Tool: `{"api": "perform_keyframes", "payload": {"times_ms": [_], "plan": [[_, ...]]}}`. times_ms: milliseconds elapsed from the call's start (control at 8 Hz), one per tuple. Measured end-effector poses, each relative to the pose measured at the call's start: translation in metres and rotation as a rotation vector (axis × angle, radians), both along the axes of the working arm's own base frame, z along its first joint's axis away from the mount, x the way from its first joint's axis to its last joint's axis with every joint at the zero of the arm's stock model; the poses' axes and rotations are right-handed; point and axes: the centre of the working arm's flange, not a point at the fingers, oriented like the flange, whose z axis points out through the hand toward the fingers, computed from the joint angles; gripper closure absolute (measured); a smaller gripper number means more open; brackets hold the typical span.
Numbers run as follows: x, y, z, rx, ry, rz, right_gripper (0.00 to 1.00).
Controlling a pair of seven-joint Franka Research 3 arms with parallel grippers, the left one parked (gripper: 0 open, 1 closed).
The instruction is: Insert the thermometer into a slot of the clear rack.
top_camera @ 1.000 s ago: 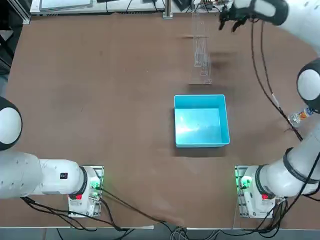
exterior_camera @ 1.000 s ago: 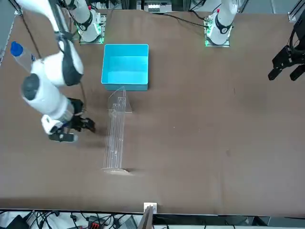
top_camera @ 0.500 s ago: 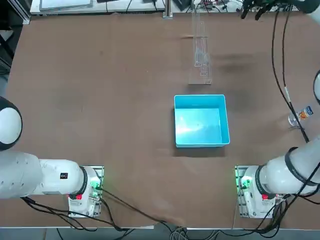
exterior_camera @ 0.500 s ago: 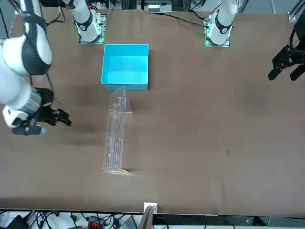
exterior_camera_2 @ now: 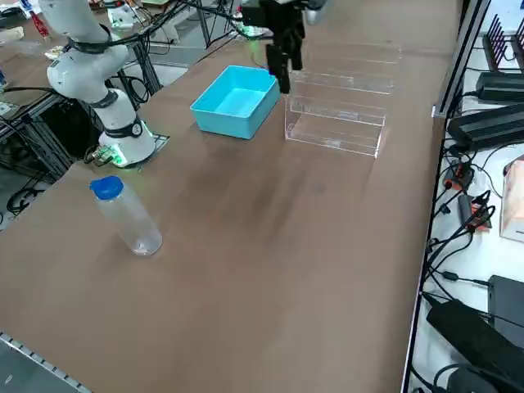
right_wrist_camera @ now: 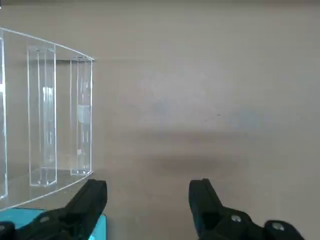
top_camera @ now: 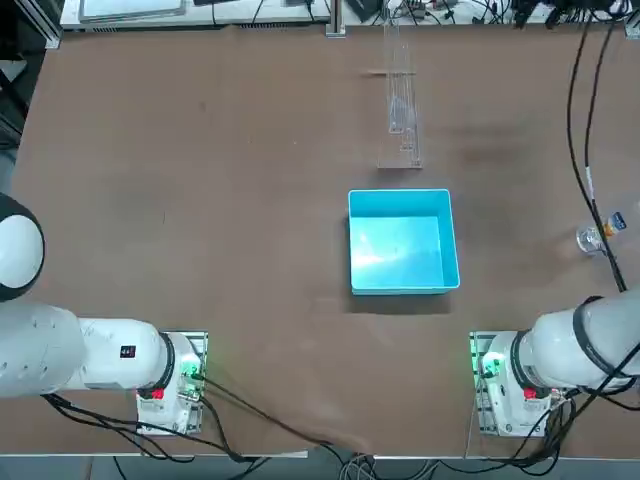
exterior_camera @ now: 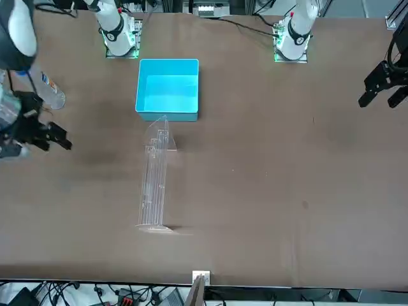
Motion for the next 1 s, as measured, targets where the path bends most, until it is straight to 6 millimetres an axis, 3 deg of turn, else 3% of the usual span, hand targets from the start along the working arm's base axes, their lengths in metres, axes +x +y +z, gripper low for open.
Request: {"api": "perform_keyframes", "payload": {"times_ms": [625,1000], "plan": [[-0.044,0.0,0.049,-0.003,0.033,0.002,0.0],[-0.067,-0.001,0.065,-0.05,0.044,0.009,0.0]]}}
